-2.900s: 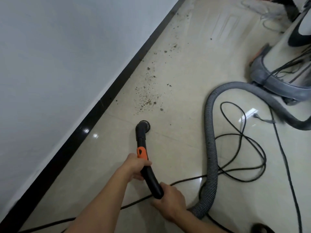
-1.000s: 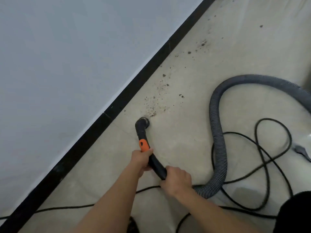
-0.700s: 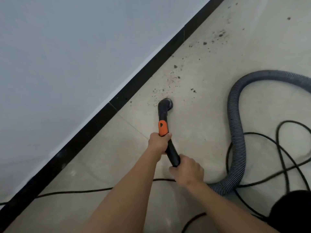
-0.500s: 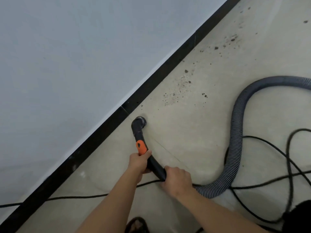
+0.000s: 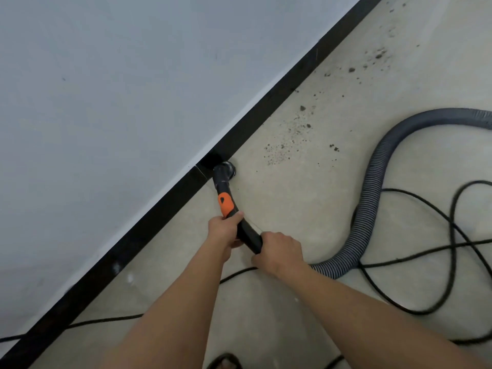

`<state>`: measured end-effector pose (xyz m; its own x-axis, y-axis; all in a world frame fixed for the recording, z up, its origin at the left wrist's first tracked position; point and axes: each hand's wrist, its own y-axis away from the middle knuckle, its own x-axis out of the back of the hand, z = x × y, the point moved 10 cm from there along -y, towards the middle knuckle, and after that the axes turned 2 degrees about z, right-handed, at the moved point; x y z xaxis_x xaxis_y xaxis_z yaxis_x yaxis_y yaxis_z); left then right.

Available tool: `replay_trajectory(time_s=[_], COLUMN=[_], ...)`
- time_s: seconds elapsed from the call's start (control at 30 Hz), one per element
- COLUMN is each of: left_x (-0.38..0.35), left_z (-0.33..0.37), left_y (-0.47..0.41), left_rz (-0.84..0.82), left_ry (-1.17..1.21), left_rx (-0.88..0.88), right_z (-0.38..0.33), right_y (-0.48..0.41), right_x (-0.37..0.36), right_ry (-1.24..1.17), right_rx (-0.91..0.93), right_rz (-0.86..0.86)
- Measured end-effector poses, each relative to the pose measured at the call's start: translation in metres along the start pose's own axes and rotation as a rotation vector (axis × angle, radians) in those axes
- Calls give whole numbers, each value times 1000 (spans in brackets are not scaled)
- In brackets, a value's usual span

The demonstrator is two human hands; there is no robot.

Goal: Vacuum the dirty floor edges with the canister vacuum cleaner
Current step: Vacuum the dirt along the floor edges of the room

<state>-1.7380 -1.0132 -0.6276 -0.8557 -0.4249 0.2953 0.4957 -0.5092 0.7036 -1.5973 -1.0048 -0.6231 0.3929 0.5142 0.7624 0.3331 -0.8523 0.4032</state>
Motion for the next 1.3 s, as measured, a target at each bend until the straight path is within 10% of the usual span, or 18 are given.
replay_trajectory(time_s=[0.47, 0.83, 1.3], left_x=[-80, -5, -207], left_z=[-1, -78, -27], left_y=[44, 77, 105], left_rz=[-144, -51, -244], left_ry=[-119, -244, -365], left_rx=[-117, 145, -90], right_z=[70, 42, 194], right_y=[45, 111, 115], right_x=[15, -32, 62], right_ry=[-149, -19, -215], right_rx=[-251, -21, -388], right_rz=[84, -55, 108])
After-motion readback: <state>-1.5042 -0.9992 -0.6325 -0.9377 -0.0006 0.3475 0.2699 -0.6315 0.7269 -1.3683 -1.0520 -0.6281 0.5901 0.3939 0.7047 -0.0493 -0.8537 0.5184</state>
